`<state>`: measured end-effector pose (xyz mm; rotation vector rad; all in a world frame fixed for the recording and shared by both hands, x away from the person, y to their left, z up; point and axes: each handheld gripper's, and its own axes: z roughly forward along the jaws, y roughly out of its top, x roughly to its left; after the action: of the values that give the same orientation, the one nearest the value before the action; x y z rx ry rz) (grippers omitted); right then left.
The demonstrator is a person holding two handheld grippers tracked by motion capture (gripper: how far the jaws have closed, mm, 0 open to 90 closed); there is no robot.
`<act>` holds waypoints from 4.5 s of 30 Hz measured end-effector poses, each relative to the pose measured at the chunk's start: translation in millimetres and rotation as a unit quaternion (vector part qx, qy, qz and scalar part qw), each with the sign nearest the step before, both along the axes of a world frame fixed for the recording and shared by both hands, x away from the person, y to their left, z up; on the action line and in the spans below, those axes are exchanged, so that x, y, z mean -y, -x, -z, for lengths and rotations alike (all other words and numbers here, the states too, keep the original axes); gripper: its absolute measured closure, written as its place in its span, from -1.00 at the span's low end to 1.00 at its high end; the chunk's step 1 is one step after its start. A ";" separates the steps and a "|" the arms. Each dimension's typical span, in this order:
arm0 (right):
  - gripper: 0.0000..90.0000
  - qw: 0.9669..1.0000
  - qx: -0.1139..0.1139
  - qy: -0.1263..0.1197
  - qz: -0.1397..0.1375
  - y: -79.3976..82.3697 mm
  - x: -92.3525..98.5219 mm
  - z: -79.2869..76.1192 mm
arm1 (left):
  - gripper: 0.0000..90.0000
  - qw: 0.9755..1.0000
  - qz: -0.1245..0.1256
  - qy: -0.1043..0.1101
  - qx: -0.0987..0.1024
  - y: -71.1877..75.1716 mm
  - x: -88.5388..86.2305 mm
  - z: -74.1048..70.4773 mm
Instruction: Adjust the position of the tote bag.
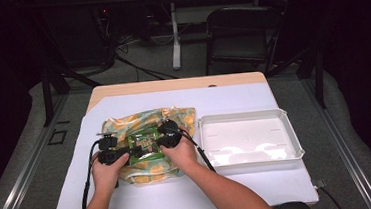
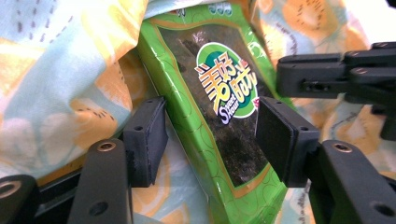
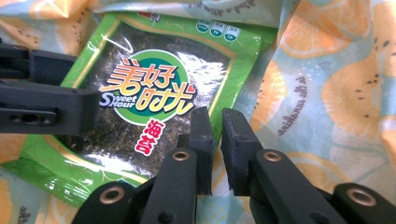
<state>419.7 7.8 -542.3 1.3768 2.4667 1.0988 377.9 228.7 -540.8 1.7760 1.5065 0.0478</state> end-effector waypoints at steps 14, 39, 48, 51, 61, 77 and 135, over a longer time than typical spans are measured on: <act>0.84 1.000 -0.002 0.006 -0.002 0.0 0.4 -0.3 | -0.02 1.000 0.001 0.019 -0.012 -3.2 0.3 6.6; 0.76 1.000 0.000 0.002 -0.001 -0.4 0.7 1.7 | 0.22 0.999 0.007 0.038 0.022 1.0 0.6 2.2; 0.73 1.000 -0.002 0.002 0.001 -0.4 1.6 1.8 | 0.29 0.999 0.004 0.045 0.023 2.1 1.1 1.3; 0.66 1.000 -0.001 0.003 0.001 -0.7 3.3 0.6 | 0.33 0.999 0.006 0.043 0.028 2.5 0.8 1.8; 0.31 0.998 0.062 -0.016 -0.028 22.9 26.6 -24.4 | 0.38 0.999 0.004 0.026 0.032 5.1 2.2 2.2; 0.11 0.992 0.113 -0.044 -0.044 50.5 71.1 -43.0 | 0.40 0.999 0.007 0.023 0.044 7.4 1.3 2.9; 0.19 0.992 0.108 -0.055 -0.038 53.2 97.2 -26.7 | 0.63 0.993 0.040 0.044 0.103 33.0 -2.5 -22.6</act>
<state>366.6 -89.4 -515.6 1.1294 2.3530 1.3424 344.9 231.1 -518.2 1.7033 1.2717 0.1187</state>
